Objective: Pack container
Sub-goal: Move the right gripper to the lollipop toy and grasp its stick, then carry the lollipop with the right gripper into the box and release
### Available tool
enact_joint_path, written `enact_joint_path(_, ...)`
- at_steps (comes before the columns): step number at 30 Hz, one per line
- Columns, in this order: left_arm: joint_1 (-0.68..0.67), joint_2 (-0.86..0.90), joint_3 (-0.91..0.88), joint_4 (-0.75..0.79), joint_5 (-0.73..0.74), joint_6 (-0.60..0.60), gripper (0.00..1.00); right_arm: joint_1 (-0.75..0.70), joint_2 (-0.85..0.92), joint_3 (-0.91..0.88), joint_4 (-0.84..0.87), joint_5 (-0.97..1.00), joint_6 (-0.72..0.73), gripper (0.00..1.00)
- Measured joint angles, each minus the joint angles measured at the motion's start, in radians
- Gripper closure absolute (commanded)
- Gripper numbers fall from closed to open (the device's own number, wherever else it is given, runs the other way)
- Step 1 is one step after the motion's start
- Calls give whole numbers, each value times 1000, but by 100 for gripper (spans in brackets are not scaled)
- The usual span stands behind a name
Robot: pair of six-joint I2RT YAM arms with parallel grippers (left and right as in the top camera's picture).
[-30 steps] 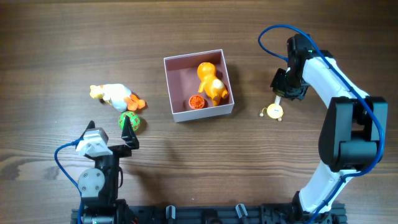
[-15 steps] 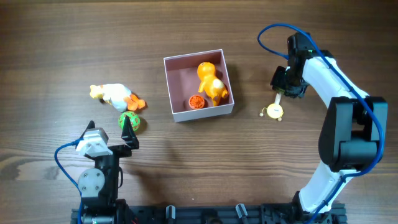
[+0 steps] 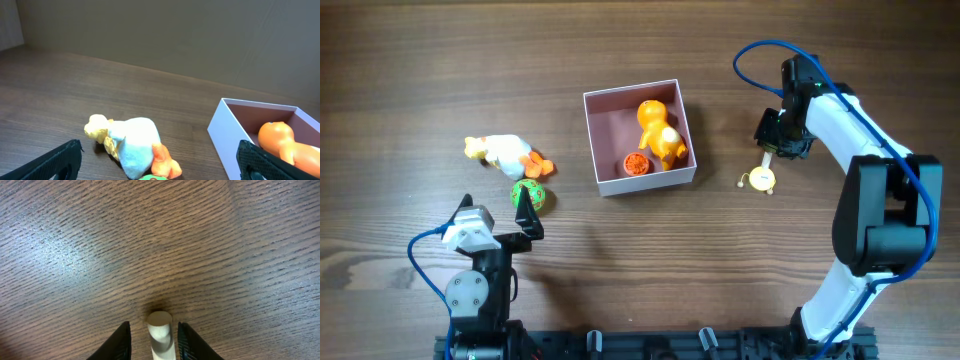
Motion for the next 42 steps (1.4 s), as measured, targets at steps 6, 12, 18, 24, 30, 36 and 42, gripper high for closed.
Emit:
enact_joint_path(6, 0, 0, 0, 0, 0, 0, 0, 0, 0, -2, 0, 0, -18, 68)
enact_joint_path(12, 0, 0, 0, 0, 0, 0, 0, 0, -5, -66, 63, 4, -30, 66)
enact_joint_path(18, 0, 0, 0, 0, 0, 0, 0, 0, -10, -75, 74, 10, -36, 78)
enact_joint_path(24, 0, 0, 0, 0, 0, 0, 0, 0, -10, -75, 64, 23, -36, 87)
enact_joint_path(30, 0, 0, 0, 0, 0, 0, 0, 0, -10, -71, 40, 23, -40, 88)
enact_joint_path(36, 0, 0, 0, 0, 0, 0, 0, 0, -10, -53, 3, 23, -72, 87)
enact_joint_path(42, 0, 0, 0, 0, 0, 0, 0, 7, -45, 55, -8, 18, -169, 88)
